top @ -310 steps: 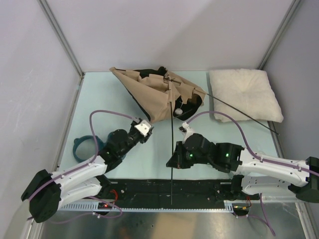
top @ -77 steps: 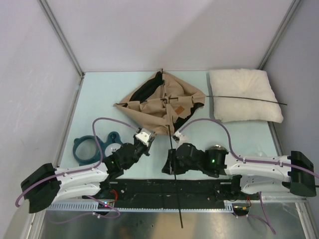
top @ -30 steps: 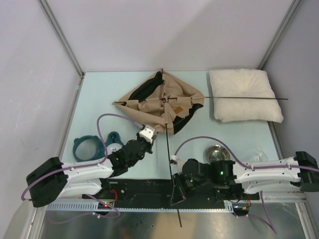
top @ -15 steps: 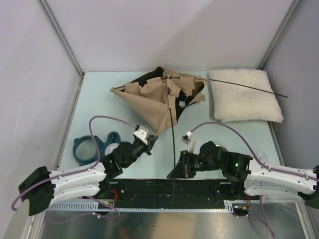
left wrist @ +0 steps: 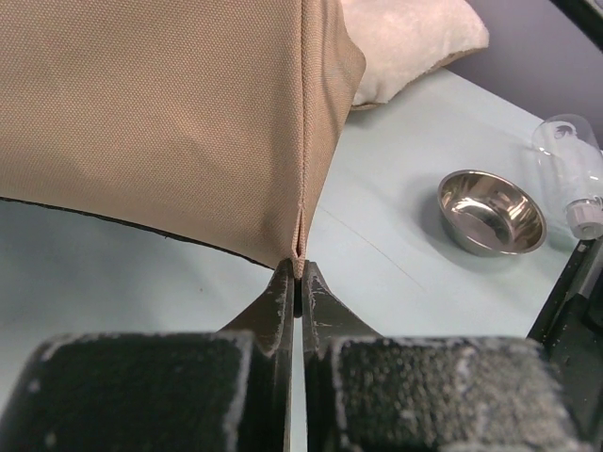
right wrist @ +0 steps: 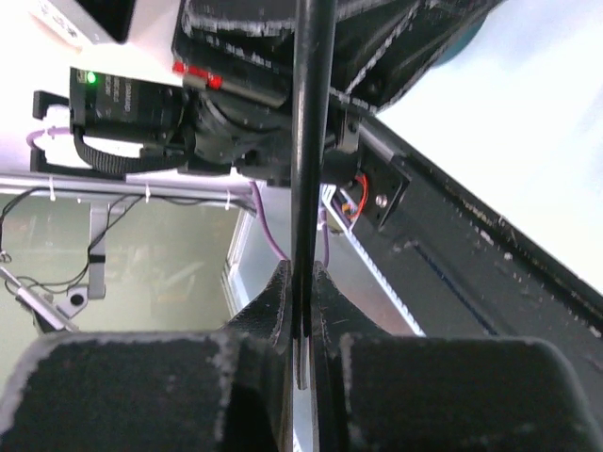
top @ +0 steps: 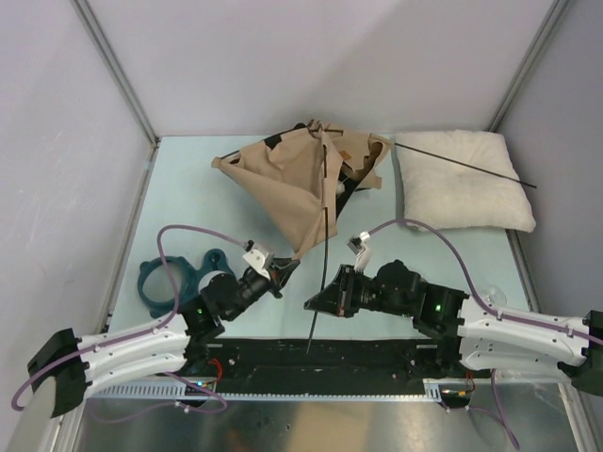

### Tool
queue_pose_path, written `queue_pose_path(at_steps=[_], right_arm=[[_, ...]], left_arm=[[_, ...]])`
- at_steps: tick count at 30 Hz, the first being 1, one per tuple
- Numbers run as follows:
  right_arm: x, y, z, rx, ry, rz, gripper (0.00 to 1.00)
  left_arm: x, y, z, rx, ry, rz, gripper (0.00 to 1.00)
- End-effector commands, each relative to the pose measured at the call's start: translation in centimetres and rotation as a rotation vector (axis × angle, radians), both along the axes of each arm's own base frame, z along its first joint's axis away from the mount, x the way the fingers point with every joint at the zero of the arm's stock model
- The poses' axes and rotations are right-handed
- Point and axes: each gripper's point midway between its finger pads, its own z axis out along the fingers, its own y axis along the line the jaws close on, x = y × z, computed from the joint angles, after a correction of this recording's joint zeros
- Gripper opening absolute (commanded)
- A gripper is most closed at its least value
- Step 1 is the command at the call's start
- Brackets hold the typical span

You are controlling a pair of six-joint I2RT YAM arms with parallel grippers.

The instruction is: Set up the pet tent

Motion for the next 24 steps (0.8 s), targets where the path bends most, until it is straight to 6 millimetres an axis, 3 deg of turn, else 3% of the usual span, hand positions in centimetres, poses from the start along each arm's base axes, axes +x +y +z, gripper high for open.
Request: queue_pose_path(at_steps=[1, 15, 24], right_arm=[[8.6, -1.4, 6.5, 0.182, -0.168, -0.385, 0.00], [15.2, -4.5, 10.0, 0.243, -0.190, -0.643, 0.00], [17.8, -4.8, 12.5, 0.300, -0.202, -0.744, 0.00]], left_arm=[[-3.8, -1.2, -3.9, 0.102, 0.089, -0.178, 0.00], [-3.9, 0.3, -7.0, 0.200, 0.095, -0.048, 0.00], [-4.6, 0.1, -7.8, 0.211, 0.115, -0.051, 0.00]])
